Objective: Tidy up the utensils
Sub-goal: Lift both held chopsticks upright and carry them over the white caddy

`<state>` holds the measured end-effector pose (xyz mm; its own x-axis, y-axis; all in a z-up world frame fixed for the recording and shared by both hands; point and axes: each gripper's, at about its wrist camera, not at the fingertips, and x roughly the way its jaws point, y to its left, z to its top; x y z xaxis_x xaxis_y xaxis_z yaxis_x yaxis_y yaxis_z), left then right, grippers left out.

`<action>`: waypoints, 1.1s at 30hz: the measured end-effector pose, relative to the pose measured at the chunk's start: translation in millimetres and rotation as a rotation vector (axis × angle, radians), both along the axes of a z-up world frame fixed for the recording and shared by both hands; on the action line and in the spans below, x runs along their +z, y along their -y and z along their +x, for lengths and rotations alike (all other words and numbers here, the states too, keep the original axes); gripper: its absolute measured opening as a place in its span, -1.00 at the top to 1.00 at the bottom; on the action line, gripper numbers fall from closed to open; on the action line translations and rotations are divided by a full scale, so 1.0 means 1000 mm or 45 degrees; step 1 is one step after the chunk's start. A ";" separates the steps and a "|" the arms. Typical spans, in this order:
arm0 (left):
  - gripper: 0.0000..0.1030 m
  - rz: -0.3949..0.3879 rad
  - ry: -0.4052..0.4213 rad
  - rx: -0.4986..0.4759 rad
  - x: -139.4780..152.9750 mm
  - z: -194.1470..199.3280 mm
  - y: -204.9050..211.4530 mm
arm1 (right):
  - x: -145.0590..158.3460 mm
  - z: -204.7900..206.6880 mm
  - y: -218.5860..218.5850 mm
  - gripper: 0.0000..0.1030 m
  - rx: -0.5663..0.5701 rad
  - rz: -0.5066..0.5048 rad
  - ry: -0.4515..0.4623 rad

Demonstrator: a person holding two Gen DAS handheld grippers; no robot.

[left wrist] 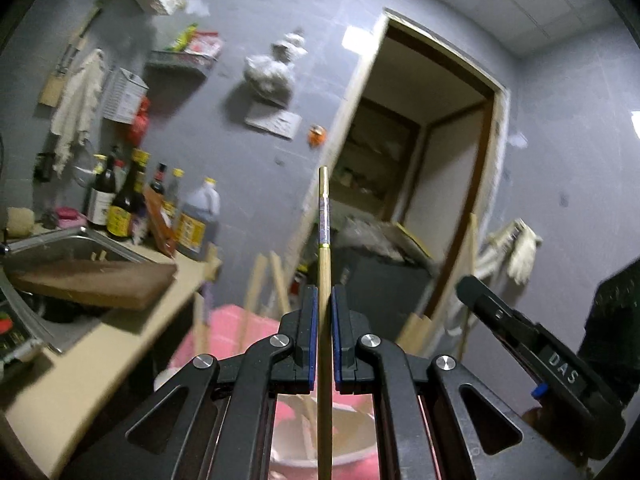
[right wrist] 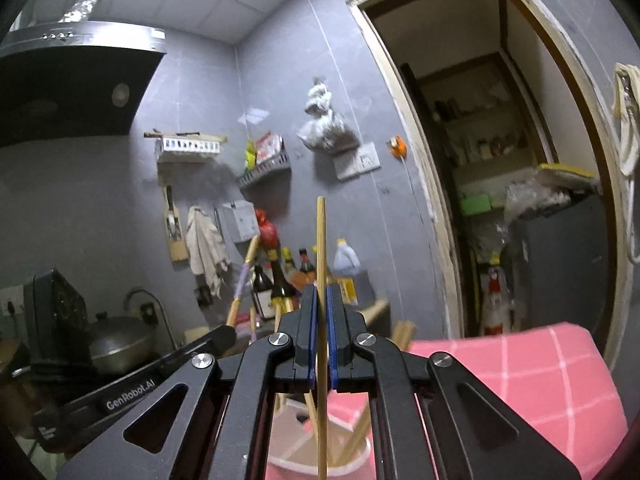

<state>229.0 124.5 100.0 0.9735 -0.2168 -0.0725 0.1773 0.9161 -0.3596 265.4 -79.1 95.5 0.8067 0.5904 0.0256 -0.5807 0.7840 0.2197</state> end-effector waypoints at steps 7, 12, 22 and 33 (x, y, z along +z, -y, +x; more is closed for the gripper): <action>0.92 -0.043 0.062 0.146 0.002 0.020 -0.045 | -0.011 0.015 -0.019 0.94 -0.057 0.024 0.087; 0.92 -0.036 0.092 0.223 -0.004 0.032 -0.061 | -0.024 0.019 -0.021 0.94 -0.087 0.017 0.114; 0.92 -0.079 0.119 0.298 -0.027 0.046 -0.066 | -0.045 0.028 -0.017 0.94 -0.101 0.031 0.096; 0.92 -0.074 0.089 0.313 -0.049 0.041 -0.054 | -0.058 0.026 -0.028 0.94 -0.097 -0.046 0.090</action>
